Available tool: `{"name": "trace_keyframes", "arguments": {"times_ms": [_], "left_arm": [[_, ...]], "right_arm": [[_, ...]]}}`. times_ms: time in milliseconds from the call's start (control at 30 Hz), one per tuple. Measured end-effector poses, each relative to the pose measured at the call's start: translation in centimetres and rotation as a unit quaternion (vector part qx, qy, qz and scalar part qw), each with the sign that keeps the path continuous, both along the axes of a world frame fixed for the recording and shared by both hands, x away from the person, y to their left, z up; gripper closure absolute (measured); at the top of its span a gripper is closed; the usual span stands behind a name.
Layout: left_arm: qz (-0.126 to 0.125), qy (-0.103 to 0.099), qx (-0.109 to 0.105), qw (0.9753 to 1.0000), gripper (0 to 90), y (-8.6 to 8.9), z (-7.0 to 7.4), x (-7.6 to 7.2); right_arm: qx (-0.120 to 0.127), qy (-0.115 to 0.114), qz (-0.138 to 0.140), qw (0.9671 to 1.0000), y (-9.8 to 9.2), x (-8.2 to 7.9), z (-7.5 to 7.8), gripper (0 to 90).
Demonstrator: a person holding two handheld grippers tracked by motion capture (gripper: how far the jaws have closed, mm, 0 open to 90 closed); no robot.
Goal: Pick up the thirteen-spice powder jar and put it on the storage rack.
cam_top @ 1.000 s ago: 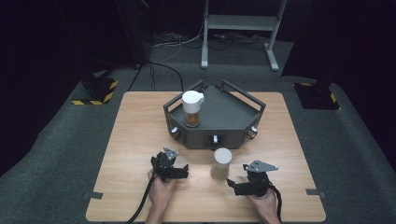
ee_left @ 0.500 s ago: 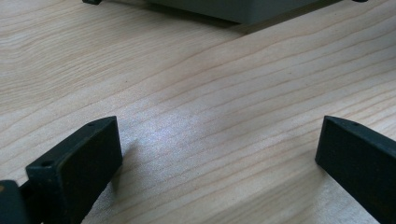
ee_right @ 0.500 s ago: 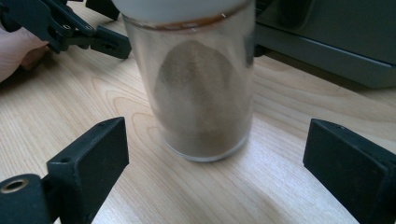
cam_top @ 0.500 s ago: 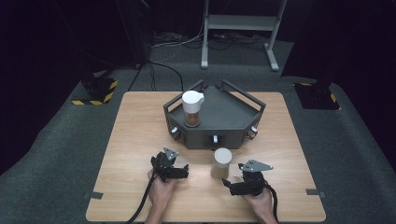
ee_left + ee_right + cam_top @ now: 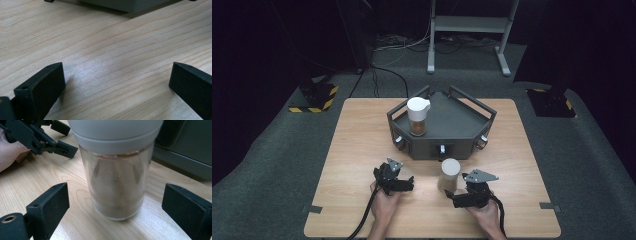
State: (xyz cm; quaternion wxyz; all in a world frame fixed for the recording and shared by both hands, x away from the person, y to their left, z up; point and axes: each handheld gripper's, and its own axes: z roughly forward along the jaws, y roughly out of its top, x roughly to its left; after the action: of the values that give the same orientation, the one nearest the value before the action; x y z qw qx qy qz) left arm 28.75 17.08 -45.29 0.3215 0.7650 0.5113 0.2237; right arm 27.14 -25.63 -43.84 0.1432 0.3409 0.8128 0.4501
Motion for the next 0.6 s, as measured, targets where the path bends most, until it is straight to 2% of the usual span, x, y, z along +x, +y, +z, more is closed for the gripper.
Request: {"name": "trace_keyframes", "arguments": {"times_ms": [600], "left_arm": [[0.000, 0.000, 0.000, 1.0000, 0.3, 0.0, 0.0, 0.0]], "right_arm": [[0.010, -0.009, -0.008, 0.9999, 1.2, 0.5, 0.2, 9.9]]}}
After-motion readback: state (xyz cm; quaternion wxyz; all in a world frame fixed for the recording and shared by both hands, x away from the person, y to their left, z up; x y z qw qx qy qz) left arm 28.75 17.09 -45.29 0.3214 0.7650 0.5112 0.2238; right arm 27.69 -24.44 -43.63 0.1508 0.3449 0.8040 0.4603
